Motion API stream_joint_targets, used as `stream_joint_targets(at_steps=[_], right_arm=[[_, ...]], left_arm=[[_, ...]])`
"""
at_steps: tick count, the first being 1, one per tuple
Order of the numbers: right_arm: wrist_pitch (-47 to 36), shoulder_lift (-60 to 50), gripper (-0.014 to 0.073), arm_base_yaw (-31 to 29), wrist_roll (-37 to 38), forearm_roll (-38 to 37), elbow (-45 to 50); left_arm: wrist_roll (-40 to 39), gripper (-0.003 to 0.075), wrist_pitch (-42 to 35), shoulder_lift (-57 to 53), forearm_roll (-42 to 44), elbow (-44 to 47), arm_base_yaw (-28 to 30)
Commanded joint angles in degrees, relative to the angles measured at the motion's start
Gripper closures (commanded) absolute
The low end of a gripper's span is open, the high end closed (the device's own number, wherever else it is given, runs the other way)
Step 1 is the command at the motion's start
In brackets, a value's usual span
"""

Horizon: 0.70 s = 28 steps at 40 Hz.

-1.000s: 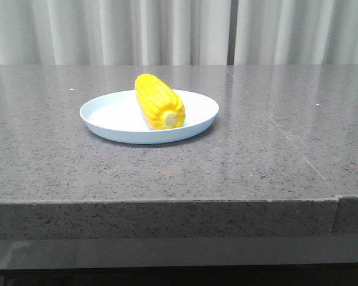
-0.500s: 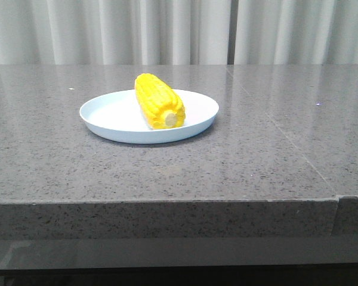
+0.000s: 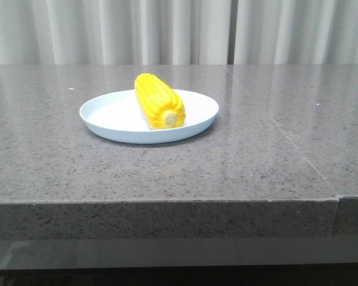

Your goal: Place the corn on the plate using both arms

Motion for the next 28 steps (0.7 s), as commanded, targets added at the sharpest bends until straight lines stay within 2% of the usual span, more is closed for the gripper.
stream_joint_targets(at_steps=[1, 10, 17, 23, 28], right_arm=[[-4.8, 0.6, 0.0641, -0.3, -0.5, -0.5, -1.3], [-8.6, 0.5, 0.0641, -1.5, -0.5, -1.5, 3.3], [-13.1, -0.9, 0.0641, -6.8, -0.5, -1.5, 10.2], [-13.2, -4.9, 0.0641, -11.1, -0.5, -0.3, 16.7], [-13.3, -8.3, 0.0641, -12.5, -0.5, 0.5, 20.5]], left_arm=[[-0.6, 0.0741, -4.5, -1.2, 0.0, 0.2, 0.1], [-0.6, 0.0741, -4.5, -1.2, 0.0, 0.2, 0.1], [-0.6, 0.0741, -4.5, -1.2, 0.0, 0.2, 0.1], [-0.6, 0.0741, -4.5, -1.2, 0.0, 0.2, 0.1], [-0.6, 0.0741, -4.5, -1.2, 0.0, 0.2, 0.1]])
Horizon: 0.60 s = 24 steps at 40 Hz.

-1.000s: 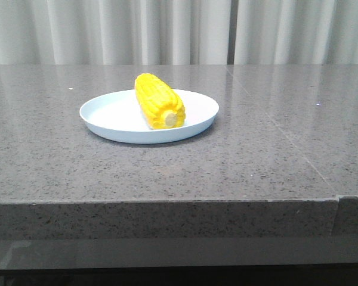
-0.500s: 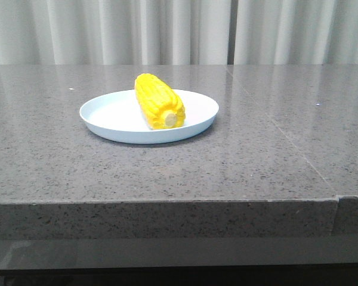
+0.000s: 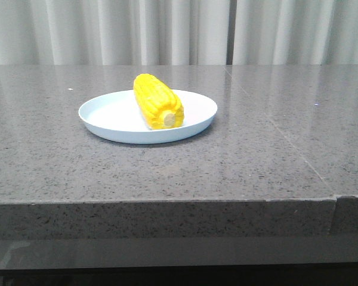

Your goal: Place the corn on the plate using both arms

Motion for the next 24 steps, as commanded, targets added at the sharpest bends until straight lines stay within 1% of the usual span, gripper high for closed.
stream_joint_targets(at_steps=[1, 2, 4, 10, 24], right_arm=[[-5.9, -1.6, 0.0641, -1.0, -0.5, 0.6, 1.2], [-6.7, -1.5, 0.0641, -1.0, -0.5, 0.6, 2.1], [-3.8, -1.4, 0.0641, -1.0, -0.5, 0.6, 1.8], [-1.3, -1.5, 0.0641, -1.0, -0.5, 0.6, 1.8], [-0.9, -1.5, 0.0641, -1.0, -0.5, 0.6, 1.8]], left_arm=[[-0.6, 0.0741, -4.5, -1.2, 0.0, 0.2, 0.1], [-0.6, 0.0741, -4.5, -1.2, 0.0, 0.2, 0.1], [-0.6, 0.0741, -4.5, -1.1, 0.0, 0.2, 0.1], [-0.6, 0.0741, -4.5, -1.1, 0.0, 0.2, 0.1], [-0.6, 0.0741, -4.5, -1.1, 0.0, 0.2, 0.1]])
